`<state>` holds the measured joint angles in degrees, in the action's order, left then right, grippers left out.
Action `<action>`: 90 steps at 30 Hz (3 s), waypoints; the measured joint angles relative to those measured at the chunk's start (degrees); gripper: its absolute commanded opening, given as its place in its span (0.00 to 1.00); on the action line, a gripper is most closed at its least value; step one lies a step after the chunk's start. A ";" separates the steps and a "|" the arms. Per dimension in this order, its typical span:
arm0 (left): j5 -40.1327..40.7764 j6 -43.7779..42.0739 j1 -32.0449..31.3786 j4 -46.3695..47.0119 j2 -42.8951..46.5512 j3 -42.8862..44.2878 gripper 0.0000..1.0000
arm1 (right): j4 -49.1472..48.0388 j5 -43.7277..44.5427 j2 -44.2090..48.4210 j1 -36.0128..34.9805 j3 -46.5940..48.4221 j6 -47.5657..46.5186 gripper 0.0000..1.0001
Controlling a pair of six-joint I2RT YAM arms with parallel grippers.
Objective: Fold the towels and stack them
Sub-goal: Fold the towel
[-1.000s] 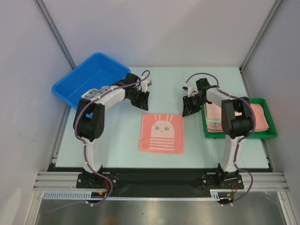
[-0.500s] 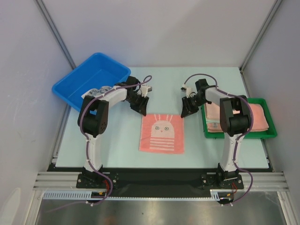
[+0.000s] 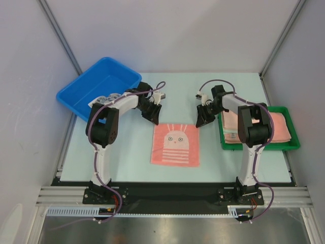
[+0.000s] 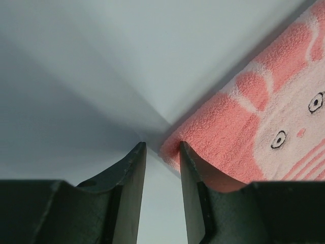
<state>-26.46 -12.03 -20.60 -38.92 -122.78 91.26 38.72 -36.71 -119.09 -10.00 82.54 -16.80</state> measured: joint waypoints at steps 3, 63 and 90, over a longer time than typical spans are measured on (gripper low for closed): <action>-0.11 -0.35 0.00 -0.42 -0.13 0.00 0.39 | 0.11 0.20 0.00 0.02 0.11 0.00 0.29; 5.35 3.26 -6.19 3.23 24.48 -16.94 0.00 | -13.00 24.39 38.25 -9.99 -25.40 13.94 0.00; 9.81 9.60 -14.23 0.68 34.93 -31.93 0.00 | -11.82 30.91 45.57 -19.82 -39.76 33.20 0.00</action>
<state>-16.64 -2.44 -34.83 -38.24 -87.85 59.33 26.89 -5.80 -73.52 -29.82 42.78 16.40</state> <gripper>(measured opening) 0.008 0.017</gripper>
